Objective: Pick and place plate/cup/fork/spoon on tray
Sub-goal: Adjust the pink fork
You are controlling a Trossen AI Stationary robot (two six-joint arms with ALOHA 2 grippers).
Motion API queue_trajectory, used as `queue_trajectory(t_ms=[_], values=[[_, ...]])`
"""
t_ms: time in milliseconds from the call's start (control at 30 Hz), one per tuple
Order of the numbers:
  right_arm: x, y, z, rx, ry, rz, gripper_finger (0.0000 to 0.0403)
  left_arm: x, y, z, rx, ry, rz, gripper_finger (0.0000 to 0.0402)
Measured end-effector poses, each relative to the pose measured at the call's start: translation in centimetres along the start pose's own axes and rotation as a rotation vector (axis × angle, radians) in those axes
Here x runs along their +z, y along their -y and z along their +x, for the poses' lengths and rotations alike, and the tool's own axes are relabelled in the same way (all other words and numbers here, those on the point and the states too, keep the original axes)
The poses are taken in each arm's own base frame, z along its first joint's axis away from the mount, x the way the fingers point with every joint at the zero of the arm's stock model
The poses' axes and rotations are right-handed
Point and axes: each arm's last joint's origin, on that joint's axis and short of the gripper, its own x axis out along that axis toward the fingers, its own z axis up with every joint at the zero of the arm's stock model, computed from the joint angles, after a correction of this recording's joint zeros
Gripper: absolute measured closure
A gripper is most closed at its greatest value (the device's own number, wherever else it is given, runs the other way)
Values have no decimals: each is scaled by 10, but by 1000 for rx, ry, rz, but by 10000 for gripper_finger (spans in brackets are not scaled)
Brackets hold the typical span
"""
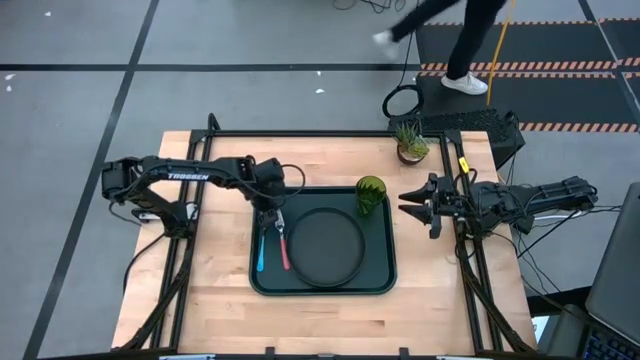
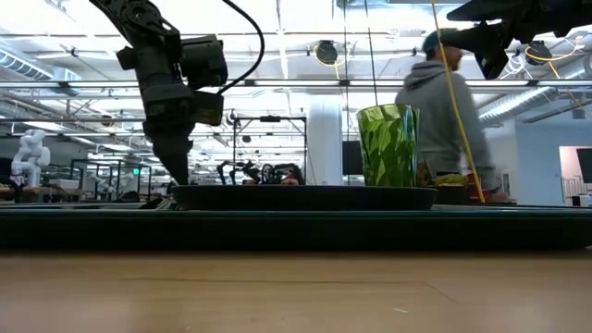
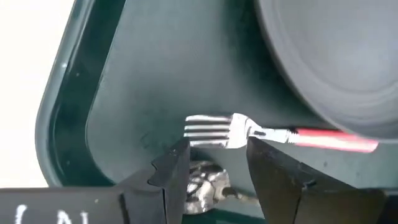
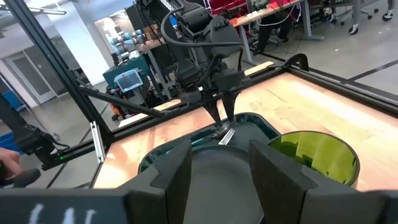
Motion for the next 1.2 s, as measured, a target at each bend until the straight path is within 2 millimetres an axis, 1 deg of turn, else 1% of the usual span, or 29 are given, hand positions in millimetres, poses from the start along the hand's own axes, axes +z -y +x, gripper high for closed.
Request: queue_trajectory(t_ms=[267,400,567,767,933,1067,1200], values=[[1,0,0,3,7,5,252,-1,0,0,5,-11,48,241],[5,-2,0,27,54,15,252,0,-2,0,69,2,84,241],[7,-3,0,38,69,19,252,0,-2,0,72,3,91,241],[8,-4,2,40,83,3,252,-1,-4,9,74,-42,68,241],[8,-5,4,39,79,15,252,0,4,12,66,-33,47,241],[6,-5,6,34,68,11,252,-1,13,15,143,-17,5,241],[5,-5,7,29,58,-2,252,-4,33,19,204,-11,120,241]])
